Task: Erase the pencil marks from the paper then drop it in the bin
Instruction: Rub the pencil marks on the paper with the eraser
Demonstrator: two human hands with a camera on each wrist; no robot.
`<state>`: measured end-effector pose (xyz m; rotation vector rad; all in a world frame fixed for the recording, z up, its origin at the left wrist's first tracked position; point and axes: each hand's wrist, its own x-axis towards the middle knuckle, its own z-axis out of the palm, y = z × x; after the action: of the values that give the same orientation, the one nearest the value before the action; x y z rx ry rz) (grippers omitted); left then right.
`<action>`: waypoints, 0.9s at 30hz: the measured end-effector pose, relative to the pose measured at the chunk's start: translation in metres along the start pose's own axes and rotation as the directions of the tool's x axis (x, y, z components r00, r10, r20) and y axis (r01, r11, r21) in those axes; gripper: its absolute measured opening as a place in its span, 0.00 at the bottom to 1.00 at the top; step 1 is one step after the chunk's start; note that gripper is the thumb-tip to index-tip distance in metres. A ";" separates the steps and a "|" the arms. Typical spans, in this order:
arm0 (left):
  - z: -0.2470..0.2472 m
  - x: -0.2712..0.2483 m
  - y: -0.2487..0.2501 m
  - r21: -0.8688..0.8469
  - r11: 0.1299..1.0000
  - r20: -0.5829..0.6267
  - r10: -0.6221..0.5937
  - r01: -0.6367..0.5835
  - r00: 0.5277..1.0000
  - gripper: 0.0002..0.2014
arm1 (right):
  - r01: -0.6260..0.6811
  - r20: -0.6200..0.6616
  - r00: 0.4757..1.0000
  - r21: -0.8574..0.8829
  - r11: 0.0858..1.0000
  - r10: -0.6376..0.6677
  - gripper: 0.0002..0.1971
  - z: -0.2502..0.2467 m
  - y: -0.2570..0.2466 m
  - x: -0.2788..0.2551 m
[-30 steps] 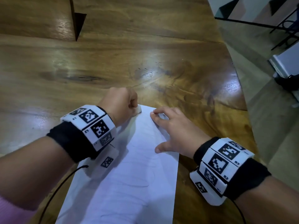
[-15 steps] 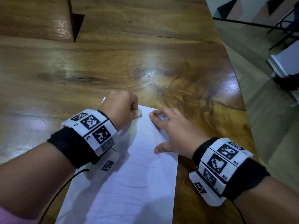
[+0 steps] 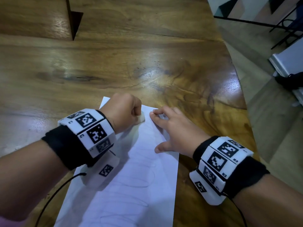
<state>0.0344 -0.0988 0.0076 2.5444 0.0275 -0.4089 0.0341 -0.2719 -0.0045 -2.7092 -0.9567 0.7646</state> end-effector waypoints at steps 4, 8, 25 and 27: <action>-0.006 0.006 -0.007 -0.030 0.998 -0.036 -0.048 0.047 0.998 0.07 | 0.000 0.004 1.000 -0.006 1.000 0.000 0.50 -0.001 -0.001 0.000; -0.003 0.005 -0.001 0.015 1.000 -0.056 -0.006 0.007 0.998 0.05 | 0.000 0.005 1.000 -0.009 1.000 0.000 0.50 0.000 0.000 0.001; -0.002 0.011 0.004 -0.004 1.000 -0.061 -0.006 0.006 0.998 0.04 | -0.002 0.013 1.000 -0.009 1.000 0.003 0.50 -0.001 0.000 0.001; 0.003 0.004 0.004 0.020 0.999 0.005 0.041 -0.041 0.999 0.02 | -0.007 0.008 1.000 -0.004 1.000 0.007 0.50 -0.001 0.000 0.001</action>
<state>0.0374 -0.1041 0.0059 2.5592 -0.0309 -0.4015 0.0349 -0.2708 -0.0043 -2.7166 -0.9520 0.7758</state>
